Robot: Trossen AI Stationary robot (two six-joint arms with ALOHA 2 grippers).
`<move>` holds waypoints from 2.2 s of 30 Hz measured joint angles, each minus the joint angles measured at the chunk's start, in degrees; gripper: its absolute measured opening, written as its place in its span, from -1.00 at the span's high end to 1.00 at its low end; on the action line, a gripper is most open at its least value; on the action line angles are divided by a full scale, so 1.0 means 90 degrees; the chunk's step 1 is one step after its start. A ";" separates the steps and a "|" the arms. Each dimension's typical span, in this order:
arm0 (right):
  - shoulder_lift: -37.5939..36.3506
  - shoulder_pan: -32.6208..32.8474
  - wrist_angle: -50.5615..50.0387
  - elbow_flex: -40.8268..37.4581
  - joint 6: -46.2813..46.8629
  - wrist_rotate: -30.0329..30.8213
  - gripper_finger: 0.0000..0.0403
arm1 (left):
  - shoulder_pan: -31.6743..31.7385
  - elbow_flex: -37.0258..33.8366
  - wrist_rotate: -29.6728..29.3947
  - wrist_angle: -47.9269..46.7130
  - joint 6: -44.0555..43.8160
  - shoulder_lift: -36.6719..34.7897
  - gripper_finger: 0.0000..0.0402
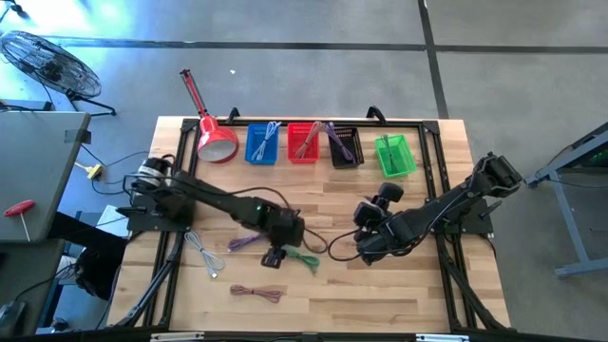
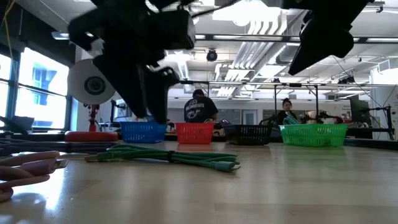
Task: Pick & Place USB Port
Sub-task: Put the green charger cable into the green bin
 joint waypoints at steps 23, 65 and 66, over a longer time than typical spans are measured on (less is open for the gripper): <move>-0.0221 0.0012 0.0144 0.0002 0.0107 0.0064 0.34 | 0.0414 0.0011 0.1746 0.0642 0.0190 0.0950 -0.24; -0.0466 0.0941 0.0758 0.0005 -0.0015 0.2430 0.34 | -0.0148 -0.0023 -0.1539 0.1185 0.0364 -0.0919 0.99; -0.0481 0.1052 0.0914 0.0005 -0.0145 0.2685 0.34 | -0.0218 -0.0020 -0.1567 0.1511 0.0457 -0.1060 0.99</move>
